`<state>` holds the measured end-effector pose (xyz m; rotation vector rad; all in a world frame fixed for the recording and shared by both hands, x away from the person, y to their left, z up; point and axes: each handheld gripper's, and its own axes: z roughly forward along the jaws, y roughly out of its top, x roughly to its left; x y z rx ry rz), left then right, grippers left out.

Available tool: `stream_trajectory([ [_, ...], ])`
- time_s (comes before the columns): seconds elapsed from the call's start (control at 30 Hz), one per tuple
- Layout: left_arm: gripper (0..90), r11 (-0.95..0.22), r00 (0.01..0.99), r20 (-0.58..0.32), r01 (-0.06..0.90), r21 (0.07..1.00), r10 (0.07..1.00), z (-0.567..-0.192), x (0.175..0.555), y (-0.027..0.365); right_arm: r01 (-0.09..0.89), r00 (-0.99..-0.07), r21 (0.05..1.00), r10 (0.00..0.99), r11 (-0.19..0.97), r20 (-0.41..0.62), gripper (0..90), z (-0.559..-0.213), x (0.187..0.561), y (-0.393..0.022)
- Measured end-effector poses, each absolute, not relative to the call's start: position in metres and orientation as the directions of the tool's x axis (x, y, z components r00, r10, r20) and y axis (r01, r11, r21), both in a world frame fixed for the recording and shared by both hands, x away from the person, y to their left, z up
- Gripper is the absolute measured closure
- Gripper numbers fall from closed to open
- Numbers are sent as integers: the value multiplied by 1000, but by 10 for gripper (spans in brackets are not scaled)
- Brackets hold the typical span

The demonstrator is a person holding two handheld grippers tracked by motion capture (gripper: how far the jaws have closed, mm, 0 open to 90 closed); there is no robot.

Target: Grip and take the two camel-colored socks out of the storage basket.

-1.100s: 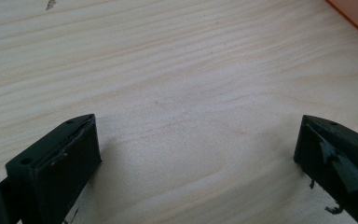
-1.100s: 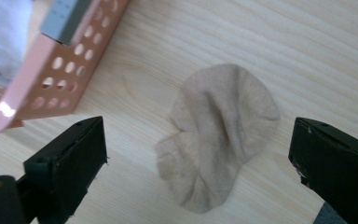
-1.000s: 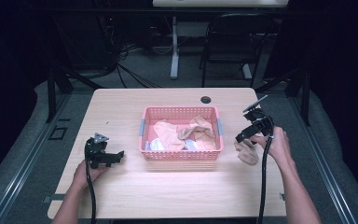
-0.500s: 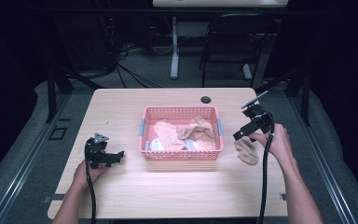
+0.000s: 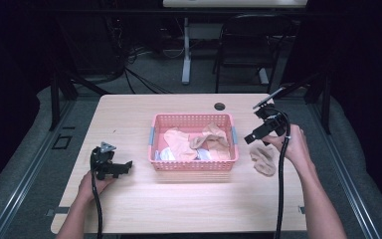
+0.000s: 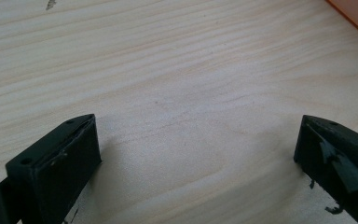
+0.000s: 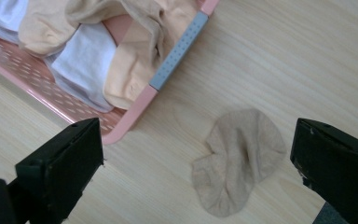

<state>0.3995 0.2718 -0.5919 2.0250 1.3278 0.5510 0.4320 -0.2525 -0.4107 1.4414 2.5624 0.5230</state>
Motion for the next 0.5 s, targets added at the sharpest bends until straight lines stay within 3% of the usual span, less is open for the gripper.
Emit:
stream_trajectory([
  [0.5,0,-279,400,-3,645,711,917,-592,400,272,739,-606,377,795,558,10,39,-394,443,-202],
])
